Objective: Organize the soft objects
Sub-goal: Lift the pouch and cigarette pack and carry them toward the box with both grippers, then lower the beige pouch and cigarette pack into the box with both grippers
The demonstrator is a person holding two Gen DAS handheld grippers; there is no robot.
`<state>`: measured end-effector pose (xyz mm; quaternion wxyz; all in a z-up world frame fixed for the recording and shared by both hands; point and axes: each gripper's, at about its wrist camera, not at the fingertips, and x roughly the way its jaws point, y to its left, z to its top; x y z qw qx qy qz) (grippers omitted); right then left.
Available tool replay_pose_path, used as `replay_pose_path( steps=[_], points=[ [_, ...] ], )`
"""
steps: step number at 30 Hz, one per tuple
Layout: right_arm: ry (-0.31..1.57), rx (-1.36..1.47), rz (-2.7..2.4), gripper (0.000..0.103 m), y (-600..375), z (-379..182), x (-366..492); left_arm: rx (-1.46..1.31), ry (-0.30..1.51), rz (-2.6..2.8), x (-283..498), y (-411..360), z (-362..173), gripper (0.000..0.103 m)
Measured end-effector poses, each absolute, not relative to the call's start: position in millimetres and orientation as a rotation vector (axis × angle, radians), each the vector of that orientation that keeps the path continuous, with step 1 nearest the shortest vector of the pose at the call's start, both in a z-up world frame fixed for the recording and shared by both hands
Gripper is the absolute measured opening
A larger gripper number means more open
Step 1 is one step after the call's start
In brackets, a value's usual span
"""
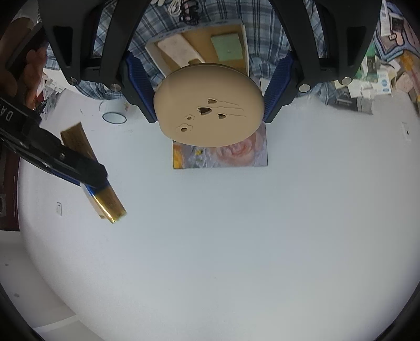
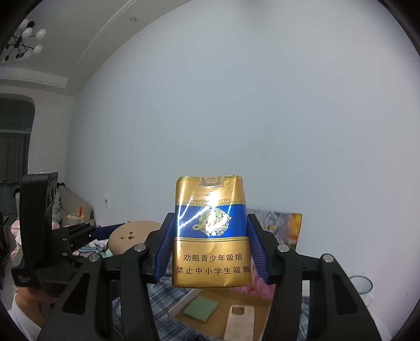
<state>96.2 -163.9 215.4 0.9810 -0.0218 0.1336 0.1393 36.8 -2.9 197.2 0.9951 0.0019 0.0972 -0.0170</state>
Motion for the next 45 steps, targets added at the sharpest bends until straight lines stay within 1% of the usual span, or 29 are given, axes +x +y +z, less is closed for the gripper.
replay_pose_path(
  steps=[10, 17, 28, 45],
  points=[
    [0.270, 0.004, 0.261, 0.052, -170.4, 222.4, 135.1, -0.022, 0.199, -0.028, 73.4, 3.9, 208.5, 0.080],
    [0.322, -0.007, 0.246, 0.052, -159.9, 195.3, 157.8, -0.026, 0.225, -0.027, 105.0, 9.4, 210.2, 0.080],
    [0.464, 0.022, 0.233, 0.052, -166.1, 127.6, 194.1, -0.035, 0.333, -0.013, 152.6, 18.1, 160.9, 0.079],
    [0.643, 0.045, 0.204, 0.052, -183.2, 63.0, 227.7, -0.032, 0.474, 0.016, 201.5, 18.7, 98.1, 0.079]
  ],
)
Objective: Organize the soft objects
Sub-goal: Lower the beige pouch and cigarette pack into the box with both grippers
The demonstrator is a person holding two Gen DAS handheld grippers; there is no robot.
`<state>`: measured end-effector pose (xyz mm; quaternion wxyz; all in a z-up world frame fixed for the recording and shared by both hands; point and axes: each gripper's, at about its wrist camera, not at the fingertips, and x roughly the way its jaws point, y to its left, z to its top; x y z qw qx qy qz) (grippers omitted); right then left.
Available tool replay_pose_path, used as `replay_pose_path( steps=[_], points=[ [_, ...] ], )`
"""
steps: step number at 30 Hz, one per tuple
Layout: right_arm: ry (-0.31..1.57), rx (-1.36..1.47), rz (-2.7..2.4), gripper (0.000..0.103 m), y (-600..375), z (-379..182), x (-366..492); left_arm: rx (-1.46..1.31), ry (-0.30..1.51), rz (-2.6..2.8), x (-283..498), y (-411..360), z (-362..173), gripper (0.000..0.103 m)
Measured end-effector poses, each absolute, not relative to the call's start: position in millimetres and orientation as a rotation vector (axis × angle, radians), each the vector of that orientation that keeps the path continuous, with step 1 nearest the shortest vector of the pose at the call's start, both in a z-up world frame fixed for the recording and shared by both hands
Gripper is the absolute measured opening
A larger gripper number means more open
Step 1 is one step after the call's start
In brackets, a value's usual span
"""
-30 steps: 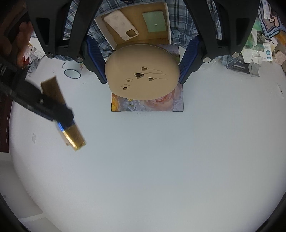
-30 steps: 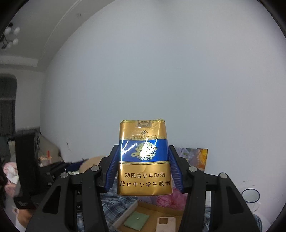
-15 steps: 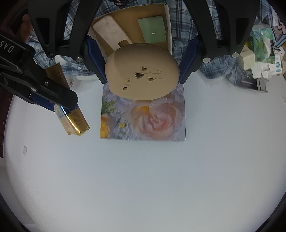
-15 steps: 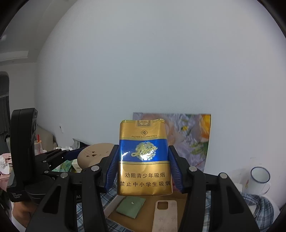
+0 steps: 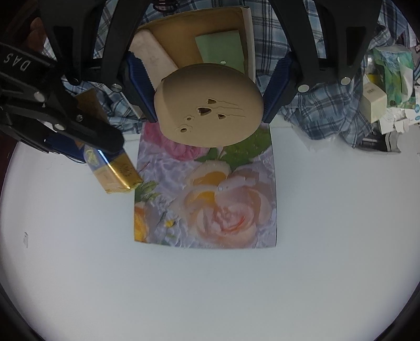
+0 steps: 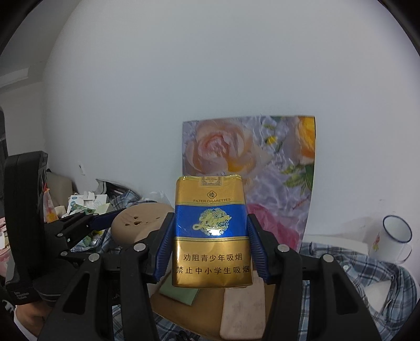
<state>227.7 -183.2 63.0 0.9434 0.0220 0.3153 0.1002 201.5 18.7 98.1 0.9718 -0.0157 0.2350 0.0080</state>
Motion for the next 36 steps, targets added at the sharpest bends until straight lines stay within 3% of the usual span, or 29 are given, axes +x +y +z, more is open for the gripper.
replay_pose_path(
  steps=[15, 36],
  points=[
    [0.792, 0.078, 0.166, 0.052, -197.2, 2.9, 245.6, -0.087, 0.603, 0.010, 234.3, 37.2, 40.1, 0.079],
    [0.925, 0.076, 0.145, 0.052, -204.7, -45.8, 255.6, -0.068, 0.689, 0.032, 248.6, 36.5, 2.6, 0.079]
  ],
)
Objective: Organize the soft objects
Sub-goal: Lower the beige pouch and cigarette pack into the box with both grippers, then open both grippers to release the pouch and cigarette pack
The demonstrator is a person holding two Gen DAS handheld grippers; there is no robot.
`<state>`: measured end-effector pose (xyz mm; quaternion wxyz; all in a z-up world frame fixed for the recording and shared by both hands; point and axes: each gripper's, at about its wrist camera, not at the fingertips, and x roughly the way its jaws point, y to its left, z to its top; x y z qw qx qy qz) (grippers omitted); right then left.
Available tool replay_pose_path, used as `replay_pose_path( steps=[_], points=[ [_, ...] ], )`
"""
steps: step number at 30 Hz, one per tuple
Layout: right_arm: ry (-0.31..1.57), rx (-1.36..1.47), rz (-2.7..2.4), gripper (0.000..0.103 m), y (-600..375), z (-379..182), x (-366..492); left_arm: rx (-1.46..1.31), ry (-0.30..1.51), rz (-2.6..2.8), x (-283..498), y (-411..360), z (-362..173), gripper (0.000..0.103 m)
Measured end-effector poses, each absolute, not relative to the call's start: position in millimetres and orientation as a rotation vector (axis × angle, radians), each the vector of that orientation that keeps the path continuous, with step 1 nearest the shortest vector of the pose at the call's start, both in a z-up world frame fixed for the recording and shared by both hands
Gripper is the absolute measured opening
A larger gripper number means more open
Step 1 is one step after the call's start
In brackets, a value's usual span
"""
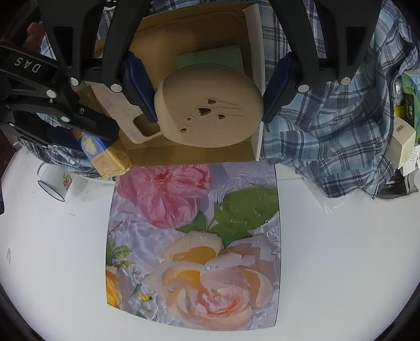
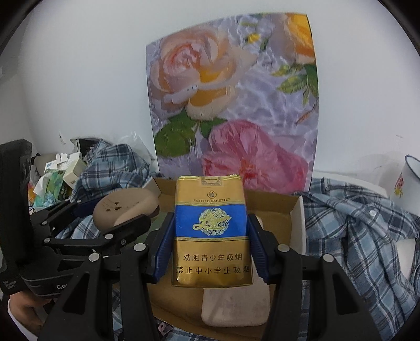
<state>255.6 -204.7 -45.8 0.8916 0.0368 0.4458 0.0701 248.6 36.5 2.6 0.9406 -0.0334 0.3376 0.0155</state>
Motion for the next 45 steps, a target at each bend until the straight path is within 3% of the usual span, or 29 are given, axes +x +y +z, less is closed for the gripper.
replay_pose_path(
  steps=[15, 20, 22, 24, 45],
  points=[
    [1.044, 0.086, 0.109, 0.056, -213.1, -77.2, 261.6, -0.047, 0.777, 0.031, 262.3, 34.0, -21.9, 0.080],
    [1.033, 0.048, 0.061, 0.082, -213.8, -66.5, 261.4, -0.090, 0.775, 0.016, 264.5, 39.7, -23.7, 0.090],
    [1.015, 0.067, 0.060, 0.098, -217.9, -60.3, 260.5, -0.127, 0.763, -0.003, 263.2, 43.7, -21.0, 0.103],
    [0.997, 0.078, 0.058, 0.102, -220.9, -54.8, 259.7, -0.127, 0.749, 0.024, 261.6, 45.9, -16.5, 0.103],
    [0.843, 0.014, 0.112, 0.102, -193.1, 12.6, 246.2, -0.122, 0.614, 0.048, 232.1, 54.8, 40.6, 0.103]
  ],
)
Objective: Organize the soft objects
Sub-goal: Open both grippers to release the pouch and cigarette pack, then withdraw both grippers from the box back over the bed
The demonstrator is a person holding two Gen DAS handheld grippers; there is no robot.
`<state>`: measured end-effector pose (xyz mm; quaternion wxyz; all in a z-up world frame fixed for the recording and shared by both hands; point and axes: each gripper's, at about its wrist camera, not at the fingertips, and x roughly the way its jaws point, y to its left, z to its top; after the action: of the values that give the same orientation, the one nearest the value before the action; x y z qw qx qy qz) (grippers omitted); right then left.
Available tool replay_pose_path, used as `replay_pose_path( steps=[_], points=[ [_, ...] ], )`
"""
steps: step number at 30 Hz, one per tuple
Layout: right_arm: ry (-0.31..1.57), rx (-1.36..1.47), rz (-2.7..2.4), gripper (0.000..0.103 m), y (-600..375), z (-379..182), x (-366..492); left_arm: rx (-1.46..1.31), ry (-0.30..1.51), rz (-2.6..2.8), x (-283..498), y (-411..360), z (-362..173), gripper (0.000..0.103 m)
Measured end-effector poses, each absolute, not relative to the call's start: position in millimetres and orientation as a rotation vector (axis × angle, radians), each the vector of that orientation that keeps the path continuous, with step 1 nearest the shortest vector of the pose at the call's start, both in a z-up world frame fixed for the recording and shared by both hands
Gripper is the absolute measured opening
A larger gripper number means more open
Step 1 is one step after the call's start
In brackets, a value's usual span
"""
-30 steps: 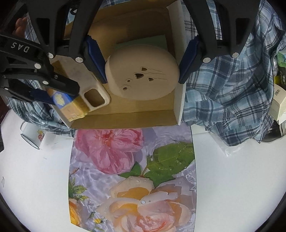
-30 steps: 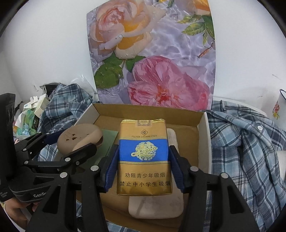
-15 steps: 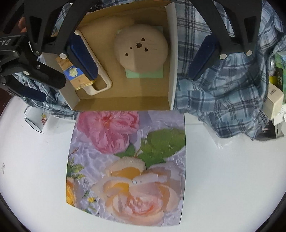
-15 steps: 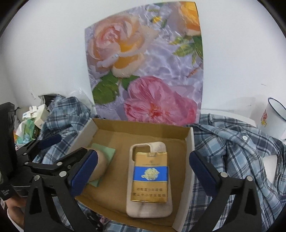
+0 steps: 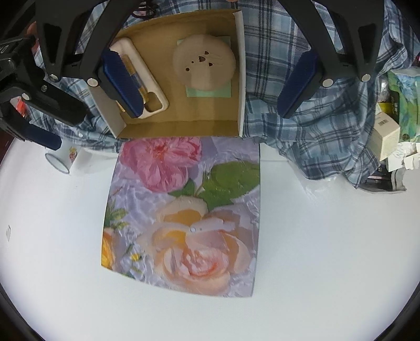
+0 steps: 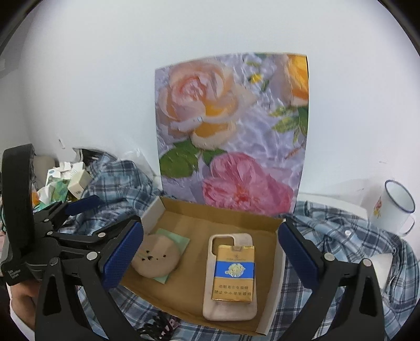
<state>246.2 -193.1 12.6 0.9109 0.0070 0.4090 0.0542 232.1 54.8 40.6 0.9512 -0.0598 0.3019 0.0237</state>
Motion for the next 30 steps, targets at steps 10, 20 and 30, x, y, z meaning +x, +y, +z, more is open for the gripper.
replay_pose_path(
  steps=[10, 20, 30],
  points=[
    [0.764, 0.021, 0.136, 0.102, -186.7, 47.8, 232.8, -0.133, 0.566, 0.041, 206.3, 53.1, 81.5, 0.103],
    [0.683, 0.017, 0.195, 0.103, -177.6, 95.4, 211.2, -0.101, 0.470, 0.019, 169.8, 43.5, 127.0, 0.103],
    [0.604, 0.027, 0.218, 0.103, -177.4, 131.6, 190.6, -0.056, 0.412, 0.008, 142.0, 30.0, 155.9, 0.103]
  ],
)
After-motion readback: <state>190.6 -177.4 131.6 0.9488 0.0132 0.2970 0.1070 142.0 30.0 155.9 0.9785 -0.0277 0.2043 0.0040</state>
